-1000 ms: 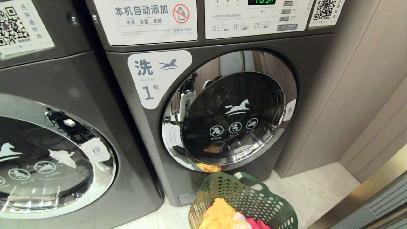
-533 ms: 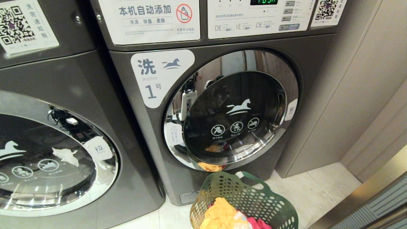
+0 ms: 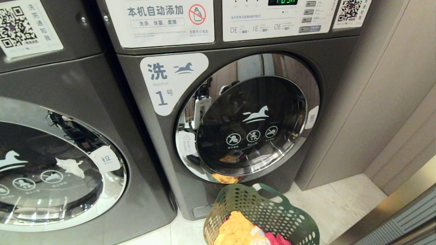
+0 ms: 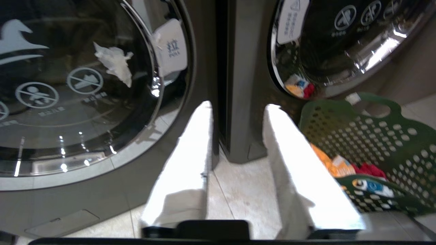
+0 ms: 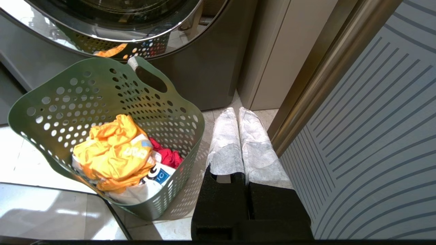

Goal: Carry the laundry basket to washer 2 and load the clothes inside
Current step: Open the lid of the washing machine

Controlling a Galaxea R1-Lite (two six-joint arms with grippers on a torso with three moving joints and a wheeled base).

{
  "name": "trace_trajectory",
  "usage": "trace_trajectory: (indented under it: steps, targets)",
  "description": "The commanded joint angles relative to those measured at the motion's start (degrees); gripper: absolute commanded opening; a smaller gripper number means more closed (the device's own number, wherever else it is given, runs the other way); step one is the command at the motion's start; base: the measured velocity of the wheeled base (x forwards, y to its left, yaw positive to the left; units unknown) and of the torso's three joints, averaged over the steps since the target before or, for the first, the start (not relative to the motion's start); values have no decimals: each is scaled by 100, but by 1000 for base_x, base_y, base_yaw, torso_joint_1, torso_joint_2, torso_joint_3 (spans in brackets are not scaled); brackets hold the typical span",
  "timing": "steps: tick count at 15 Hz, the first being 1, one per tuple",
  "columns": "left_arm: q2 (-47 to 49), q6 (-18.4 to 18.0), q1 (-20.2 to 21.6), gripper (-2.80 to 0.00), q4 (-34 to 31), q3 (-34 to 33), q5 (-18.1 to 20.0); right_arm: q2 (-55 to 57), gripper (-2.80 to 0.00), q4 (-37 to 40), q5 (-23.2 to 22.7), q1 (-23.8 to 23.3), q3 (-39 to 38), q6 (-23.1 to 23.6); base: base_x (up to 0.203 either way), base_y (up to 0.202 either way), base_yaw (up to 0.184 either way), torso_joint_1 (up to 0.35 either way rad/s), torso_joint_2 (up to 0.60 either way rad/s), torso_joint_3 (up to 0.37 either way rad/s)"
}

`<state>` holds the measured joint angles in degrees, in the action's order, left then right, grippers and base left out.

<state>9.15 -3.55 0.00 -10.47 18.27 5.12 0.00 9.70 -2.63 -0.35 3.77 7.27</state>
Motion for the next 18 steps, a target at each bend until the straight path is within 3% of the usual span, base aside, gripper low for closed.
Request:
trace_trajectory:
  steps: [1,4,5,7,10,15,18]
  targets:
    - [796,-41,16,0,-35,148,173,9,-280,5,0,0,1,3,0,0,0,0,0,0]
    - [805,-62,50,0,-126,-526,249,9,-280,5,0,0,1,3,0,0,0,0,0,0]
    - [715,49,60,0,-163,-719,66,9,-280,5,0,0,1,3,0,0,0,0,0,0]
    - [573,129,59,0,-366,-832,-725,9,-280,5,0,0,1,5,0,0,0,0,0,0]
    - [709,-85,78,0,-516,-925,-1166,9,-280,5,0,0,1,10,0,0,0,0,0,0]
    - [2069,-165,387,0,-350,-659,-1722,9,-280,5,0,0,1,3,0,0,0,0,0,0]
    - [3437,-87,248,0,352,-535,-2156,9,-280,5,-5,0,1,12,0,0,0,0,0,0]
